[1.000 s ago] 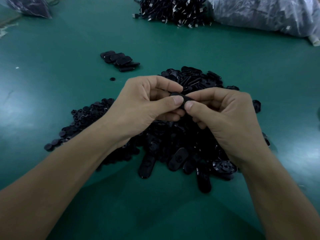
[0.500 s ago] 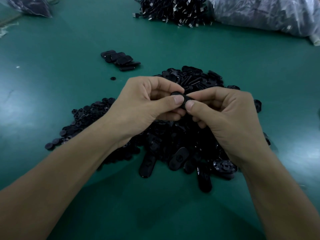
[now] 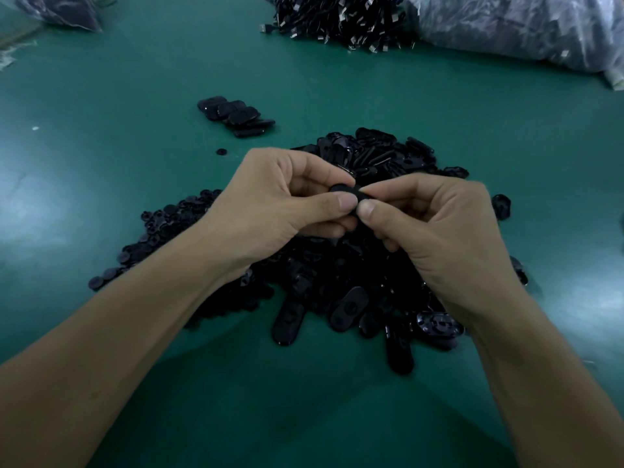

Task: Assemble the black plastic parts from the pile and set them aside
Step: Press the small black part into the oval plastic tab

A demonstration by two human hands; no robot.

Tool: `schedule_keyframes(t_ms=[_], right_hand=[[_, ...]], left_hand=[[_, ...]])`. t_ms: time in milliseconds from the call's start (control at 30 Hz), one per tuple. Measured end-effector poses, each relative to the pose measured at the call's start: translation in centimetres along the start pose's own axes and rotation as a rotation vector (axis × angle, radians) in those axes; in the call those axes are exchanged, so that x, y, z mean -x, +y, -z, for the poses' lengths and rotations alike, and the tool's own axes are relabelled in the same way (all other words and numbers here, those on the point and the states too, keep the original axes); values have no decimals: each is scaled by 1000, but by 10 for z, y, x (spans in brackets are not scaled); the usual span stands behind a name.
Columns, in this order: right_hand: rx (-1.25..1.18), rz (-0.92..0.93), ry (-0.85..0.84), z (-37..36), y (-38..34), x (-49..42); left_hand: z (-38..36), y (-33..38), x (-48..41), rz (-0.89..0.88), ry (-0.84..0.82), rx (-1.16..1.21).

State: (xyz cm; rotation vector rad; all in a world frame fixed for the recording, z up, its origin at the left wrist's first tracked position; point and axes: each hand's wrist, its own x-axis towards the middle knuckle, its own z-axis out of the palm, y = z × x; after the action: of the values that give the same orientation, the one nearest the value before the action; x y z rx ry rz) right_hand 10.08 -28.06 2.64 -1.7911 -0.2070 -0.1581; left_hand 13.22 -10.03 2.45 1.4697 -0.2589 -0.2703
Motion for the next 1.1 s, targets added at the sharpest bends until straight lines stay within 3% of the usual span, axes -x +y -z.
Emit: schedule_keyframes(t_ms=[667,1100], right_hand=[[45,22,53,-4,0,1],[40,54,-20,2,0,0]], left_hand=[[-7,0,4,-31,23,-37],[-5,0,4,-11,21,-4]])
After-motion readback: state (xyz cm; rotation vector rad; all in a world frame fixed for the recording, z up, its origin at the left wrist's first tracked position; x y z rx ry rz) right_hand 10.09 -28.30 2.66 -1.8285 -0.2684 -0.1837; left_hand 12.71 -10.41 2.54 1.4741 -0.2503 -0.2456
